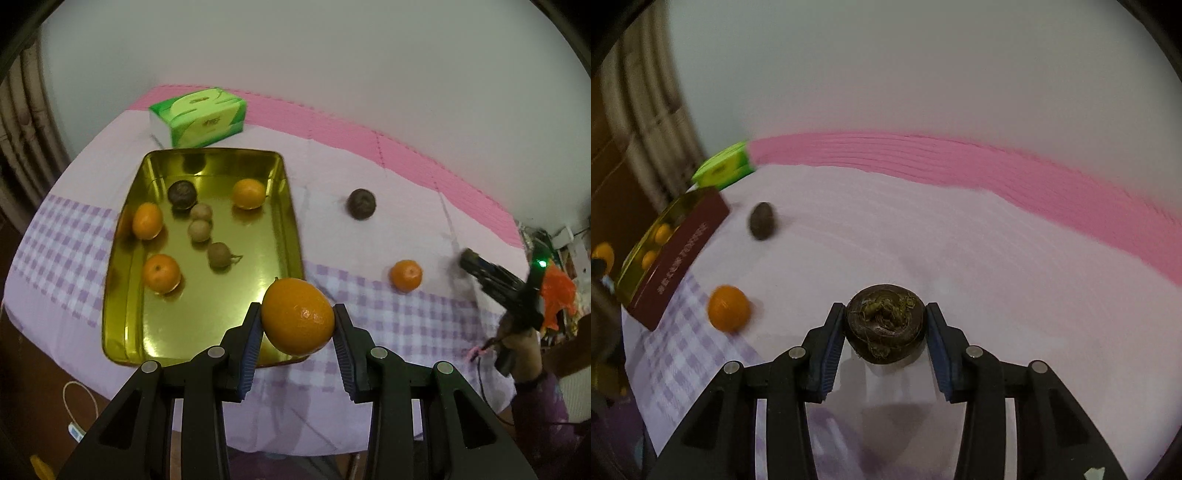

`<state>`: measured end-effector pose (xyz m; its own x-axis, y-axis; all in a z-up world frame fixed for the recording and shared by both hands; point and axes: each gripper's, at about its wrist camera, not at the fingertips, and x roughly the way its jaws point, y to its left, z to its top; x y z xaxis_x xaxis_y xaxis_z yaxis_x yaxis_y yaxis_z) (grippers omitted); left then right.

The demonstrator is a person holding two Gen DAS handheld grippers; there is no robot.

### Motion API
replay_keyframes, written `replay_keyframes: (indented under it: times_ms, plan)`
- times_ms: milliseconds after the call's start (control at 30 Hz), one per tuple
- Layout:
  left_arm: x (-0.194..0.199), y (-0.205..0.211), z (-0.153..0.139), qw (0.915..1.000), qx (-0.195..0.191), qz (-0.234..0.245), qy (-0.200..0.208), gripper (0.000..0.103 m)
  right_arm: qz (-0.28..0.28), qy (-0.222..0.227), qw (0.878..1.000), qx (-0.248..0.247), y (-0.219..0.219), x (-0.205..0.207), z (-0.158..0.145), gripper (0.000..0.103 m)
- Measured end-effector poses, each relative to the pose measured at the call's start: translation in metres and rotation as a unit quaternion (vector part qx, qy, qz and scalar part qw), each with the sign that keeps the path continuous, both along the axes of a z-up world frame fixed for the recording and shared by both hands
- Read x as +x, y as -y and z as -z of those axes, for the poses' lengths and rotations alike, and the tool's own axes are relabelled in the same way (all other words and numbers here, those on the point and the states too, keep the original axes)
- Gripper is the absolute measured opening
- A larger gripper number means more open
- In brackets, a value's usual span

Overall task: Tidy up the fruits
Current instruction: 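Carry the orange toward the tray while the right gripper grasps a dark brown fruit, then lower the yellow orange into the tin tray and open the left gripper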

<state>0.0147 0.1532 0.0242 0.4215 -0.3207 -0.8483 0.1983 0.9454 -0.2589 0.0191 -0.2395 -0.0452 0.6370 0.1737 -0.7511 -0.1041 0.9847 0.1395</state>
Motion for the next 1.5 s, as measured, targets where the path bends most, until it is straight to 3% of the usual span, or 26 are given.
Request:
replay_keyframes:
  times_ms: [133, 433, 700, 1000, 1500]
  plan:
    - [-0.001, -0.008, 0.01, 0.9999, 0.011, -0.007, -0.001, 0.038, 0.057, -0.002, 0.998, 0.019, 0.02, -0.015, 0.009, 0.04]
    - [0.019, -0.02, 0.034, 0.9994, 0.02, -0.023, -0.014, 0.038, 0.1, 0.002, 0.995, 0.029, 0.037, -0.025, 0.015, 0.04]
    - [0.057, -0.009, 0.035, 0.9993, 0.035, -0.011, 0.005, 0.039, 0.098, -0.006, 0.995, 0.03, 0.041, -0.026, 0.016, 0.04]
    - [0.106, -0.005, 0.066, 0.9978, 0.062, -0.018, -0.014, 0.039, 0.1, -0.006, 0.994, 0.036, 0.043, -0.027, 0.016, 0.04]
    - [0.12, 0.004, 0.078, 0.9968, 0.078, -0.017, -0.008, 0.039, 0.101, -0.007, 0.994, 0.037, 0.042, -0.027, 0.016, 0.04]
